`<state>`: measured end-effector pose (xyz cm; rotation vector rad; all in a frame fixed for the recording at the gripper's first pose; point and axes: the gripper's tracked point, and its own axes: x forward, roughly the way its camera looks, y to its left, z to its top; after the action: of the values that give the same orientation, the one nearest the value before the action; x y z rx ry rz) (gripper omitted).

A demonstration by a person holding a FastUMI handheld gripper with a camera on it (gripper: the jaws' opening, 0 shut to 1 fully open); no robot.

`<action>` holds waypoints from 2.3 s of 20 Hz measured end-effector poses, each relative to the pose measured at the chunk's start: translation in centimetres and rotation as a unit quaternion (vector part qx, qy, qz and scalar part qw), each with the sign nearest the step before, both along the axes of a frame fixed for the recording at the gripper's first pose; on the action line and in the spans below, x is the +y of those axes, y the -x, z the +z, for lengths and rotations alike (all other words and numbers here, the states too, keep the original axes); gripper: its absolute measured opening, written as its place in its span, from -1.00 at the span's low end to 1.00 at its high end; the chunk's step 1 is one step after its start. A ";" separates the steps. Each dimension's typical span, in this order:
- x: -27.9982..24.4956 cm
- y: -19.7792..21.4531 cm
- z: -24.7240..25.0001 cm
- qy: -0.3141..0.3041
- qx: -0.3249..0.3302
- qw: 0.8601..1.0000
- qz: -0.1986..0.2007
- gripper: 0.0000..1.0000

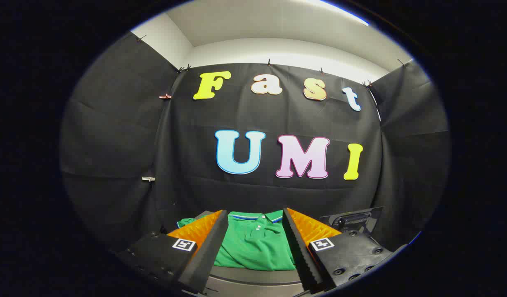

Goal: Put the clothes into the washing machine and then close the washing machine lid.

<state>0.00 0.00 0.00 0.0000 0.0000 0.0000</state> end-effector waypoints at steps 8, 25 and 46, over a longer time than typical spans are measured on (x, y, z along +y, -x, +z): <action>0.7 1.4 0.3 0.001 -0.010 1.000 0.011 0.70; 0.9 -3.7 -3.0 0.044 0.086 0.995 0.026 0.71; -0.1 -12.6 -17.0 0.004 0.368 0.929 0.032 0.66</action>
<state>12.60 -0.13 -16.98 -0.0076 0.7535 0.0658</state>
